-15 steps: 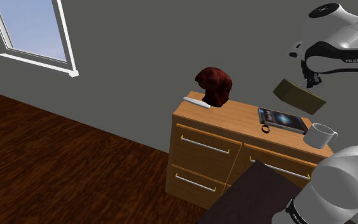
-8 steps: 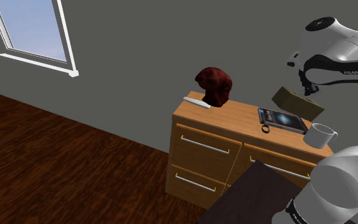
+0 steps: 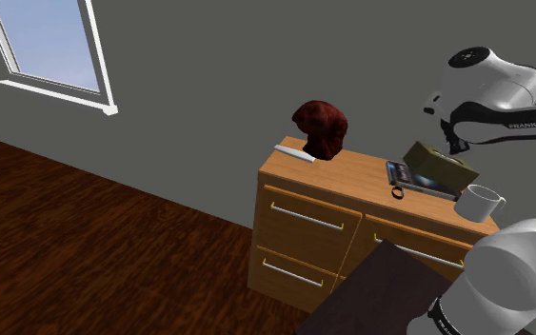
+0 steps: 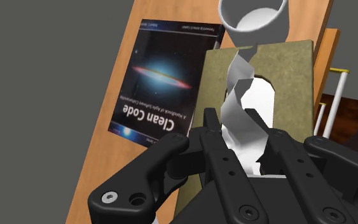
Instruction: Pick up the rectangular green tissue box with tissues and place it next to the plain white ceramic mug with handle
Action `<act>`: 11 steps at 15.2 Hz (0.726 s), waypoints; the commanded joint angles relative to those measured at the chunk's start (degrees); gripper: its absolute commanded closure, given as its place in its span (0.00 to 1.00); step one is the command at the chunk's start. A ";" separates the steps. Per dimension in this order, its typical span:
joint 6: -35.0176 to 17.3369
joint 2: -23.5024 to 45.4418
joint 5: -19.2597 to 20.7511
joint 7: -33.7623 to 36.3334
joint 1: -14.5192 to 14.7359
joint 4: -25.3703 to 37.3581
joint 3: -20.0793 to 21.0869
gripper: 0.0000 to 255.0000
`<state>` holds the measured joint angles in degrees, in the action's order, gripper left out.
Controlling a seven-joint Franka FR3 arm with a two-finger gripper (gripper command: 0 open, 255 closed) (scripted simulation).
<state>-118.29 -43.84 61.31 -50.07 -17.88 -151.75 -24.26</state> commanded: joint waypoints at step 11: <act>-7.86 4.64 6.61 7.49 -1.30 -5.28 -3.26 1.00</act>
<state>-125.31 -39.82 67.18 -43.36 -19.05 -156.65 -27.14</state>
